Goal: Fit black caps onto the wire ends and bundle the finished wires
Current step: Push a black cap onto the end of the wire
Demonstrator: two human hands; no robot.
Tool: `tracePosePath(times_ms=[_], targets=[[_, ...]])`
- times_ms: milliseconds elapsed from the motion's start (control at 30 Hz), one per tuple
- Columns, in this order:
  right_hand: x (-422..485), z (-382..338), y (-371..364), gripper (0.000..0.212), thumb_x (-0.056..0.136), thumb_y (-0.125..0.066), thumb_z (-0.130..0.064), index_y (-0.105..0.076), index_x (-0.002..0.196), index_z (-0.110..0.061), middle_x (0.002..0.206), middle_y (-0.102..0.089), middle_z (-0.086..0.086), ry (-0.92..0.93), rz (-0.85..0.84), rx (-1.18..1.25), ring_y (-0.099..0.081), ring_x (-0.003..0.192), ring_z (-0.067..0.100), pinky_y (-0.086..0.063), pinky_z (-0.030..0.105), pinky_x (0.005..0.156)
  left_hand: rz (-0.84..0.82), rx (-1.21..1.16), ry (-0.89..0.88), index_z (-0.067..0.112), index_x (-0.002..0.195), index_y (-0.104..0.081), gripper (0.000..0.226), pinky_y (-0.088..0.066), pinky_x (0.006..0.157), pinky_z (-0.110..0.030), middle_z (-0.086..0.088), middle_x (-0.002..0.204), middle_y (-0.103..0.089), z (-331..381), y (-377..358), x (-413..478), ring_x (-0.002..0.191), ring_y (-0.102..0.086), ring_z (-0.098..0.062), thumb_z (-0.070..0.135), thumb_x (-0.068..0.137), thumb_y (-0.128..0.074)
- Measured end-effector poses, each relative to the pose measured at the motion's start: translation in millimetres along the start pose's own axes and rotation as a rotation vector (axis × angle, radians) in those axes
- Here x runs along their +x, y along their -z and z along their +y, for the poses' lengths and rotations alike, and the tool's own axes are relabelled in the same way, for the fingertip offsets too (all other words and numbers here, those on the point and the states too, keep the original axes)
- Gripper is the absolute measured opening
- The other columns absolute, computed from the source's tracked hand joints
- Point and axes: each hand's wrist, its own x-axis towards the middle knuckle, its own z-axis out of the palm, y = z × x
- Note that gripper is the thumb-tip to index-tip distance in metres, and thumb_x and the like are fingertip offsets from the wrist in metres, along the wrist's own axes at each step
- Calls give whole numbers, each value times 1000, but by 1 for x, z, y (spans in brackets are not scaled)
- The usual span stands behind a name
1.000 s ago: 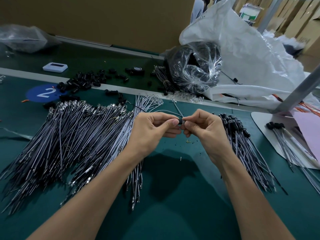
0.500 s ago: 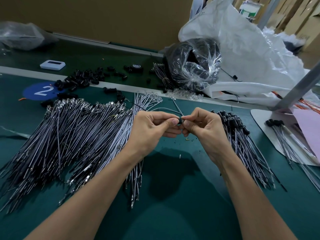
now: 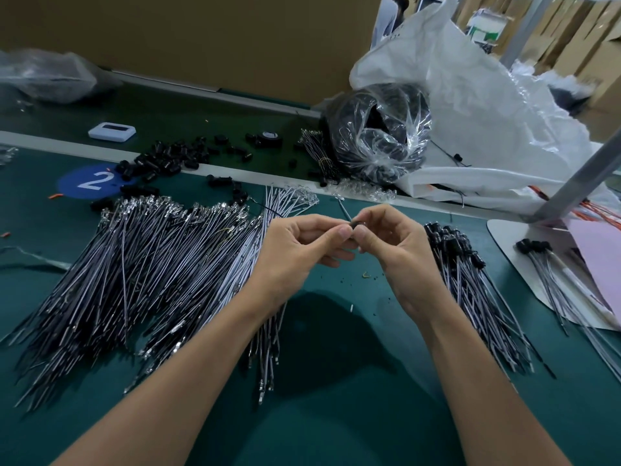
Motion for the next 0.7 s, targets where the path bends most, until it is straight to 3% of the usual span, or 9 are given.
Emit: tracePosePath(times_ms=[133, 233, 333, 400, 533, 633, 700], targets=[[-1, -16, 14, 7, 87, -61, -15, -58, 92, -11, 101, -73, 3, -76, -14, 275, -69, 80, 13, -56, 24, 73, -6, -26, 13, 19, 117, -63, 47, -59, 65, -28, -9, 84, -76, 6, 0, -1, 71, -74, -24, 51, 85, -50], [-10, -36, 37, 9, 88, -53, -13, -60, 92, -10, 94, -74, 8, -90, 25, 524, -70, 72, 13, -58, 23, 69, 129, -34, 7, 19, 115, -64, 52, -57, 63, -26, -10, 80, -75, 9, 5, 0, 68, -73, -24, 56, 88, -41], [-25, -56, 77, 12, 85, -64, -24, -72, 87, -16, 84, -72, -1, -42, 144, 547, -66, 71, 6, -54, 17, 64, 226, -77, -14, 15, 110, -68, 55, -55, 59, -25, -11, 75, -74, 9, 8, 1, 64, -71, -24, 57, 87, -40], [-34, -69, 108, 16, 84, -65, -32, -76, 84, -21, 79, -70, -4, -68, 256, 368, -64, 69, 4, -52, 15, 61, 283, -91, -17, 15, 104, -70, 56, -55, 58, -25, -11, 71, -73, 9, 8, 2, 62, -70, -23, 59, 87, -40], [-40, -81, 151, 29, 71, -75, -44, -75, 86, -20, 70, -71, -1, -129, 456, -214, -62, 60, 7, -50, 14, 53, 408, -135, -5, 15, 94, -73, 52, -54, 57, -25, -9, 65, -72, 10, 10, 3, 59, -68, -22, 52, 98, -37], [-36, -61, 158, 26, 81, -70, -29, -70, 98, -10, 69, -73, -1, -214, 426, -509, -63, 57, 7, -51, 13, 52, 480, -151, 1, 11, 93, -73, 53, -53, 55, -24, -9, 63, -71, 10, 12, 4, 57, -66, -21, 47, 103, -34], [-32, -43, 153, 24, 88, -66, -19, -68, 105, -3, 80, -74, 7, -315, 364, -636, -65, 63, 15, -55, 16, 56, 508, -153, 4, 10, 92, -73, 54, -53, 55, -23, -9, 62, -70, 11, 13, 4, 56, -65, -21, 47, 103, -34]])
